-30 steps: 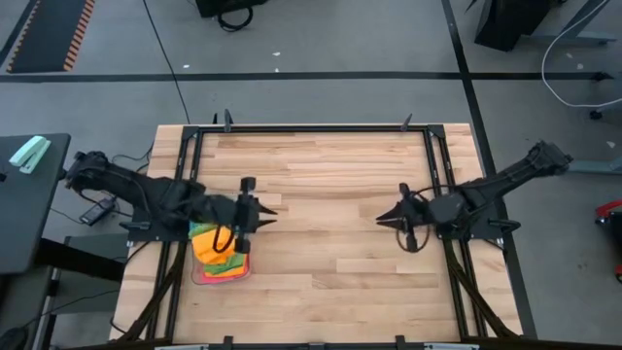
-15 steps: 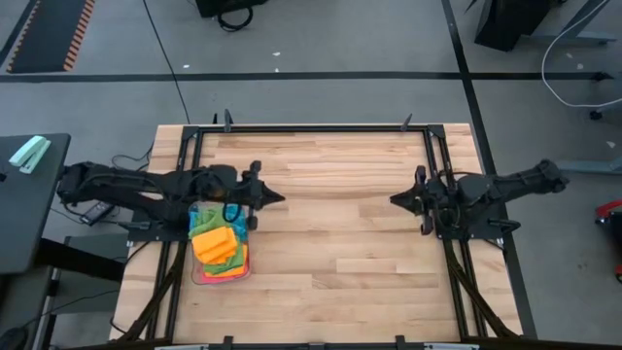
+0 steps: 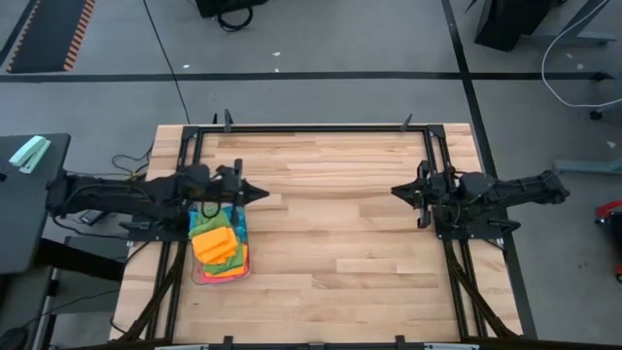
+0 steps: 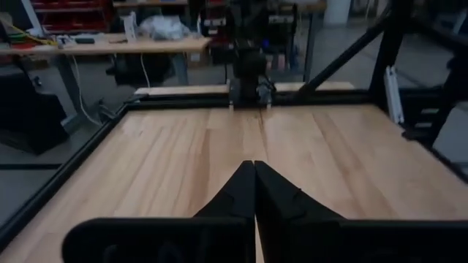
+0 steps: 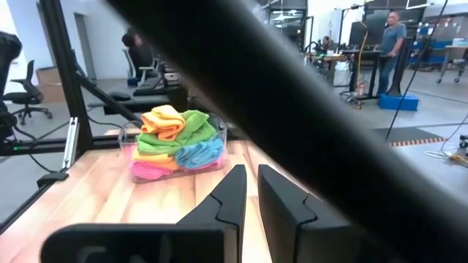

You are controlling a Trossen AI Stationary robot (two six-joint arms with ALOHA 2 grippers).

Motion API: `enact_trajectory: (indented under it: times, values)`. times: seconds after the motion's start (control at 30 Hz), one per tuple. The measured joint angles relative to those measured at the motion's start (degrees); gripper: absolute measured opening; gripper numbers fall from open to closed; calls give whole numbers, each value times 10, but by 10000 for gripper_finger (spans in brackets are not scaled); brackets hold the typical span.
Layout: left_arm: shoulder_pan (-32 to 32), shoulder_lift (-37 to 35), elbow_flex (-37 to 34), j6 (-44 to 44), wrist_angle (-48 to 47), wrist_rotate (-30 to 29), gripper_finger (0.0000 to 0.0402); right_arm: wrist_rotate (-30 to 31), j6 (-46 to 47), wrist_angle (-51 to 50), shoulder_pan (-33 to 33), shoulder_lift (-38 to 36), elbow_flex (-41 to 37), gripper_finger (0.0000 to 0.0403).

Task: Fold microfiber towels
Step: Return to Home Position

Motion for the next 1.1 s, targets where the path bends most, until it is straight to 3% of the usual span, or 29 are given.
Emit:
enact_trajectory:
  times: [0.33, 0.53, 0.63, 0.83, 1.1]
  values:
    - [-6, -226, -134, -62, 58, -2, 6, -2, -34, 4, 0, -80, -40, 44]
    - [-14, -355, -222, -85, 56, -67, 5, 11, -53, 10, 0, -114, -62, 44]
    - [-22, -402, -239, -83, 20, -71, 7, 51, -40, 11, -3, -113, -62, 44]
    - [-40, -459, -239, -76, -32, -75, 6, 96, -20, -1, -3, -113, -43, 44]
    - [-50, -452, -240, -238, -33, -73, 46, 94, -18, 0, -3, -111, -41, 44]
